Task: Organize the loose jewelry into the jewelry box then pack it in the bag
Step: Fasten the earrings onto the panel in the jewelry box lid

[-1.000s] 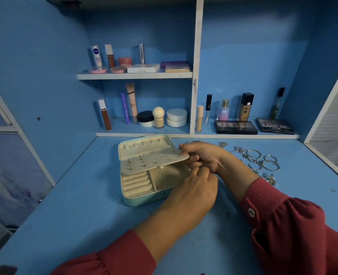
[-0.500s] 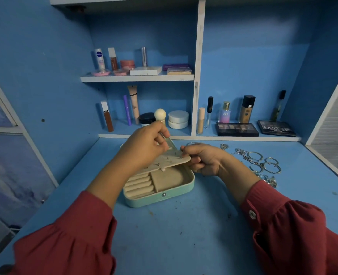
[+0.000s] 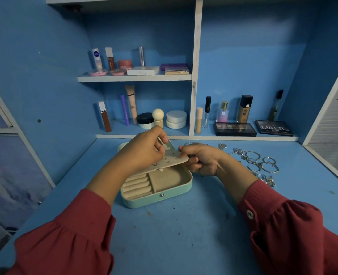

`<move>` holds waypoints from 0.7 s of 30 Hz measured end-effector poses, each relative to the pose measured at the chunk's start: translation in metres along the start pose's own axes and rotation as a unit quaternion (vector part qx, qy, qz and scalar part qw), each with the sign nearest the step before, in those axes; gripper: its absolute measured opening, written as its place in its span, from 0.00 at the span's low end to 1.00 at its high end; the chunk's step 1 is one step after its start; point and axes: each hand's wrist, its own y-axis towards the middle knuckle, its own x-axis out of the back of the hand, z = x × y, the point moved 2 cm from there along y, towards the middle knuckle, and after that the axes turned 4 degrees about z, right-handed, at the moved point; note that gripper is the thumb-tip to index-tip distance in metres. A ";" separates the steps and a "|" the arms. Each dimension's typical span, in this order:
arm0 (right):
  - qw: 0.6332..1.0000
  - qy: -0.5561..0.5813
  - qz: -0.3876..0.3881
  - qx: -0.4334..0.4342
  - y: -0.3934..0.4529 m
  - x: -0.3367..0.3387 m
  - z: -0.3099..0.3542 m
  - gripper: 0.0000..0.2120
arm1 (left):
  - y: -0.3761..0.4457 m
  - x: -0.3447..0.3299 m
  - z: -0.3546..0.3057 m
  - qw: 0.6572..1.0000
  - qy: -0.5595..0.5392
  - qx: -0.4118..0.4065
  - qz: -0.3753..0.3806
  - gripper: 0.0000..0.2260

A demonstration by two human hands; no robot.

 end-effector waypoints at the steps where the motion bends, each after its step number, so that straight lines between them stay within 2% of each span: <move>1: 1.000 0.001 0.000 0.001 0.000 0.000 0.000 0.13 | 0.001 0.000 0.000 1.000 -0.004 0.001 0.003 0.14; 5: 1.000 0.002 -0.007 0.002 -0.002 -0.001 0.000 0.13 | 0.004 -0.001 0.002 1.000 -0.024 0.009 0.014 0.16; 21: 1.000 -0.001 -0.011 0.004 -0.006 -0.005 0.002 0.14 | 0.009 0.002 0.002 0.994 -0.075 0.015 0.075 0.13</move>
